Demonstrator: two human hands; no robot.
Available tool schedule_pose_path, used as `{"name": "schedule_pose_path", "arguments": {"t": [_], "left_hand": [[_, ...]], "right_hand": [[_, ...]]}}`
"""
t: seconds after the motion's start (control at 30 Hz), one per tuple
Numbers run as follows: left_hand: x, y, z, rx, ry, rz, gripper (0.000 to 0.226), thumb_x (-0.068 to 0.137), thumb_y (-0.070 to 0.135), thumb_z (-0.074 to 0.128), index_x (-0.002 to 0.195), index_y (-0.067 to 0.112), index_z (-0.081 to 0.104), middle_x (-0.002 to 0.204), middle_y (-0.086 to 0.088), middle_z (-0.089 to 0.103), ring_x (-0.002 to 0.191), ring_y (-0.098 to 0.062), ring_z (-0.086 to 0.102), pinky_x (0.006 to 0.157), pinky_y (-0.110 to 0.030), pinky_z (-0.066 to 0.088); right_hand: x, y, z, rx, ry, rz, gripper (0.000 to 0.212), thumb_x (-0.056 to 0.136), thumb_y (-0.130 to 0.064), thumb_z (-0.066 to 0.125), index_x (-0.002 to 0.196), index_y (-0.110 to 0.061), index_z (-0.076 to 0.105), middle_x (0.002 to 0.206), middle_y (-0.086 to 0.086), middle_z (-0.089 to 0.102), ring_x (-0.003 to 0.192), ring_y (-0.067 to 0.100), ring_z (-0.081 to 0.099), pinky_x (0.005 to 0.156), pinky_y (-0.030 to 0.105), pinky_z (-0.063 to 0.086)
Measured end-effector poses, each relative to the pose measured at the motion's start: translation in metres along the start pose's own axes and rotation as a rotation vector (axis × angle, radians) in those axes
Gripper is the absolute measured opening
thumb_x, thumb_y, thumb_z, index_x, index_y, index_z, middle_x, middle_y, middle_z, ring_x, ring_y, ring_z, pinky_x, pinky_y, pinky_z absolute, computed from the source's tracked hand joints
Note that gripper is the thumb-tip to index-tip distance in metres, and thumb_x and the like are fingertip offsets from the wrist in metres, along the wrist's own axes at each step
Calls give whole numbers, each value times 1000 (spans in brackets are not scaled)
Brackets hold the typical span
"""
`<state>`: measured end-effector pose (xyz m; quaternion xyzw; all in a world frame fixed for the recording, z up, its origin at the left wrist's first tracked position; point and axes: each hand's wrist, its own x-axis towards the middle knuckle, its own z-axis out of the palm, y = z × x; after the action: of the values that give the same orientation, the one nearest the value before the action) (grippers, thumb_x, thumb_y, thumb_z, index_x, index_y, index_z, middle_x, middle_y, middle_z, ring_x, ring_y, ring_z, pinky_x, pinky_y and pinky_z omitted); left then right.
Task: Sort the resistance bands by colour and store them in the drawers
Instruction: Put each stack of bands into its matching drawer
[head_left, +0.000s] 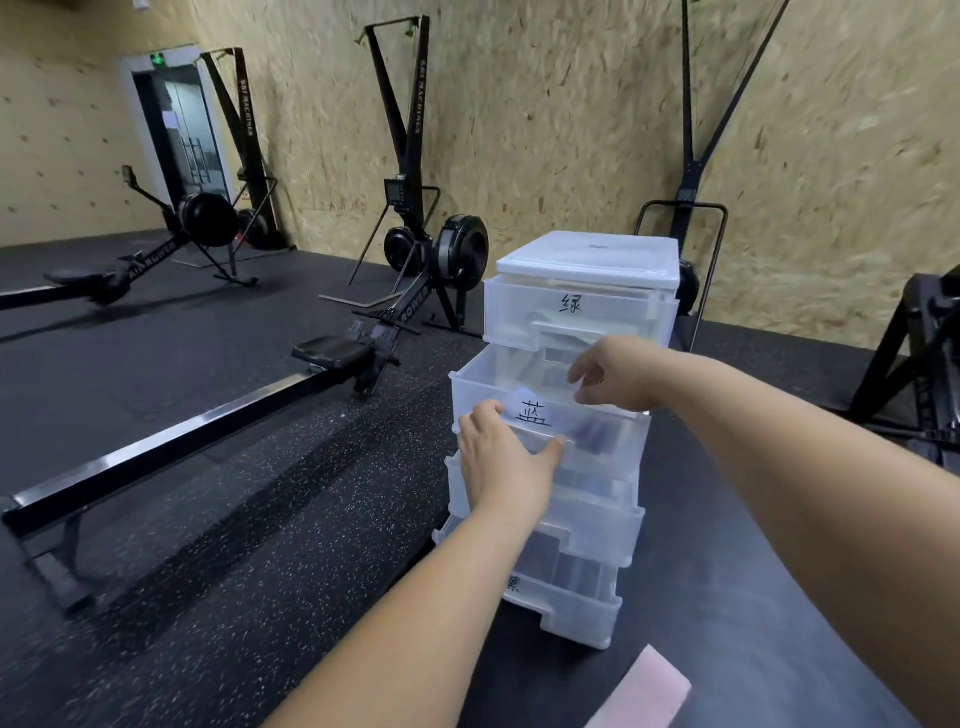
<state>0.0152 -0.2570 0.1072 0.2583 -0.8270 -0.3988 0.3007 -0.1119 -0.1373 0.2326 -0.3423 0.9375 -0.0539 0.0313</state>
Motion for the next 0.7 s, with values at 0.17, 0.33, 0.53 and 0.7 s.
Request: {"name": "schedule_pose_path", "arguments": {"t": [0.17, 0.33, 0.53, 0.7], "left_hand": [[5, 8, -13, 7, -167, 0, 91, 77, 60, 85, 145, 22, 39, 146, -1, 40, 130, -24, 51, 104, -38, 46], [-12, 18, -21, 10, -279, -7, 100, 80, 60, 82, 158, 24, 31, 155, -1, 35, 129, -28, 55, 100, -46, 55], [-63, 30, -15, -43, -304, 83, 83, 85, 50, 82, 152, 27, 40, 149, 1, 37, 132, -23, 51, 102, -41, 54], [-114, 34, -3, -23, -357, 187, 73, 84, 49, 82, 146, 29, 47, 142, 3, 45, 130, -20, 53, 111, -43, 47]], "right_hand": [[-38, 9, -15, 59, 171, -2, 33, 94, -32, 73, 126, -25, 73, 99, -11, 69, 98, 18, 67, 91, 33, 55], [-89, 20, -14, 72, 260, 17, 29, 95, -31, 72, 123, -25, 73, 106, -8, 73, 99, 18, 69, 90, 33, 55], [-158, 40, 14, 70, 187, 86, 27, 94, -34, 73, 120, -28, 73, 102, -11, 71, 95, 16, 65, 80, 27, 46], [-210, 50, 47, 69, 102, 146, 30, 92, -34, 76, 121, -26, 73, 108, -8, 75, 102, 19, 70, 90, 34, 56]]}}
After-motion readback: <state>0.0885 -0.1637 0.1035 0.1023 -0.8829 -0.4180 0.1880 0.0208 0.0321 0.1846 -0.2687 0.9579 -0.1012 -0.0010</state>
